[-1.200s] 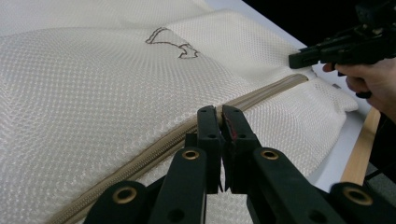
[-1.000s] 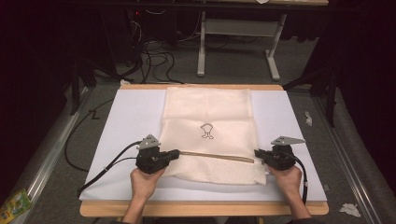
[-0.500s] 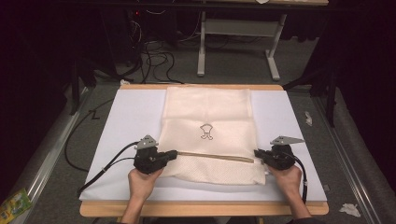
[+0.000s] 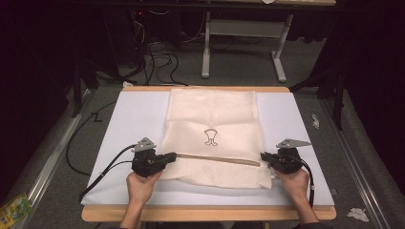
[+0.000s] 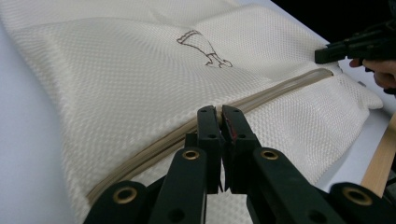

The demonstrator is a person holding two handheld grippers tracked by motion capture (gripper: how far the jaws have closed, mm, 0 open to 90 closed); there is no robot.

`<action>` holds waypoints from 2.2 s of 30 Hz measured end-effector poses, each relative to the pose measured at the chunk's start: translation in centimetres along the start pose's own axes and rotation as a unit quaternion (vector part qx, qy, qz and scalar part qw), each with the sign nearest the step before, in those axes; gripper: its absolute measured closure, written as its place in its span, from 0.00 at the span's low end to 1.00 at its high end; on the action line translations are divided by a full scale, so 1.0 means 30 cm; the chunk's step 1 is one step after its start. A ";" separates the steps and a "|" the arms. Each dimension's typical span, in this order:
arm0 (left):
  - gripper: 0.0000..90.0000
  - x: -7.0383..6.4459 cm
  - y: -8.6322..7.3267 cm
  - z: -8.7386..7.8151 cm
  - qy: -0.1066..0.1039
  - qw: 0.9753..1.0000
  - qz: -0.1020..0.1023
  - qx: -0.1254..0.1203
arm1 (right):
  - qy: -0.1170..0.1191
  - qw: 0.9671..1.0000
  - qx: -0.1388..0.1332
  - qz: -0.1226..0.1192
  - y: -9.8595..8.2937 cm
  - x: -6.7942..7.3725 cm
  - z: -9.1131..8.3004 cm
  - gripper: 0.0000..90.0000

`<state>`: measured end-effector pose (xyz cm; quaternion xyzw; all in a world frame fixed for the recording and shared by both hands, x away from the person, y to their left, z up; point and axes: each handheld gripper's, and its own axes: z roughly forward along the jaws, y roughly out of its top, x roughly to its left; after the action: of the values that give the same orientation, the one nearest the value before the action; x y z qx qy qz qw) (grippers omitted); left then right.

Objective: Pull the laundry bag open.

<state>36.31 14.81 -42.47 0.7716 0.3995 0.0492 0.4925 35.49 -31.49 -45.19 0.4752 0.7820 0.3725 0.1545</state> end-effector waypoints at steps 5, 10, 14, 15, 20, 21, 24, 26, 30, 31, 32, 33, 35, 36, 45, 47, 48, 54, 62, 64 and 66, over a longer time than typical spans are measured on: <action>0.97 0.025 -0.013 -0.033 0.014 1.000 -0.008 -0.003 | -0.003 1.000 0.002 0.003 -0.002 -0.007 0.001 0.98; 0.97 0.052 -0.017 -0.057 0.022 1.000 -0.016 -0.008 | -0.005 1.000 0.002 0.004 -0.001 -0.007 0.001 0.98; 0.97 0.071 -0.020 -0.069 0.029 0.999 -0.022 -0.011 | -0.008 1.000 0.003 0.006 0.000 -0.010 0.002 0.98; 0.97 0.072 -0.021 -0.067 0.030 0.999 -0.023 -0.010 | -0.006 1.000 0.001 0.007 -0.001 -0.012 0.001 0.98; 0.97 0.076 -0.020 -0.061 0.035 0.999 -0.022 -0.005 | -0.007 1.000 0.002 0.008 0.001 -0.010 0.001 0.98; 0.97 0.081 -0.020 -0.061 0.042 0.999 -0.021 -0.003 | -0.011 1.000 0.001 0.005 0.000 -0.012 0.001 0.98; 0.97 0.082 -0.022 -0.061 0.045 0.999 -0.018 0.000 | -0.008 1.000 0.001 0.004 0.000 -0.016 0.003 0.98; 0.97 0.085 -0.024 -0.061 0.044 0.999 -0.020 -0.001 | -0.011 1.000 0.002 0.002 0.001 -0.015 0.003 0.98; 0.97 0.098 -0.032 -0.063 0.044 0.999 -0.029 0.005 | -0.010 1.000 0.000 0.005 0.002 -0.021 0.000 0.98; 0.97 0.102 -0.032 -0.066 0.049 0.998 -0.026 0.007 | -0.013 1.000 0.000 0.005 0.003 -0.021 -0.001 0.98; 0.97 0.108 -0.034 -0.070 0.048 0.998 -0.031 0.006 | -0.016 1.000 -0.001 0.006 0.003 -0.022 -0.002 0.98; 0.97 0.115 -0.036 -0.075 0.047 0.998 -0.035 0.004 | -0.014 1.000 -0.003 0.009 0.003 -0.026 -0.003 0.98; 0.97 0.125 -0.039 -0.082 0.047 0.998 -0.039 0.002 | -0.012 1.000 -0.004 0.010 0.003 -0.033 -0.005 0.98; 0.97 0.126 -0.041 -0.082 0.049 0.998 -0.038 0.005 | -0.011 1.000 -0.003 0.011 0.004 -0.033 -0.007 0.98; 0.97 0.122 -0.048 -0.051 0.063 0.997 -0.030 0.015 | -0.021 1.000 -0.004 0.023 0.000 -0.054 -0.013 0.98; 0.97 0.125 -0.045 -0.046 0.061 0.998 -0.032 0.013 | -0.022 1.000 -0.004 0.019 0.001 -0.060 -0.014 0.98; 0.97 0.124 -0.044 -0.040 0.062 0.997 -0.033 0.014 | -0.024 0.999 -0.005 0.021 0.002 -0.062 -0.016 0.98; 0.97 0.110 -0.040 -0.030 0.059 0.998 -0.027 0.011 | -0.027 0.999 -0.012 0.032 0.005 -0.080 -0.025 0.98; 0.96 0.087 -0.043 -0.008 0.065 0.997 -0.008 0.029 | -0.032 0.999 0.005 0.033 -0.001 -0.092 -0.012 0.97; 0.96 0.083 -0.049 -0.003 0.067 0.997 -0.005 0.035 | -0.035 0.999 0.011 0.029 -0.003 -0.092 -0.010 0.97; 0.96 0.082 -0.052 0.000 0.068 0.997 -0.004 0.036 | -0.037 0.999 0.011 0.027 -0.003 -0.091 -0.010 0.97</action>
<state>37.09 16.75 -44.50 0.7819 0.4371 0.0854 0.4362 36.62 -34.00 -45.37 0.5113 0.7667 0.3500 0.1680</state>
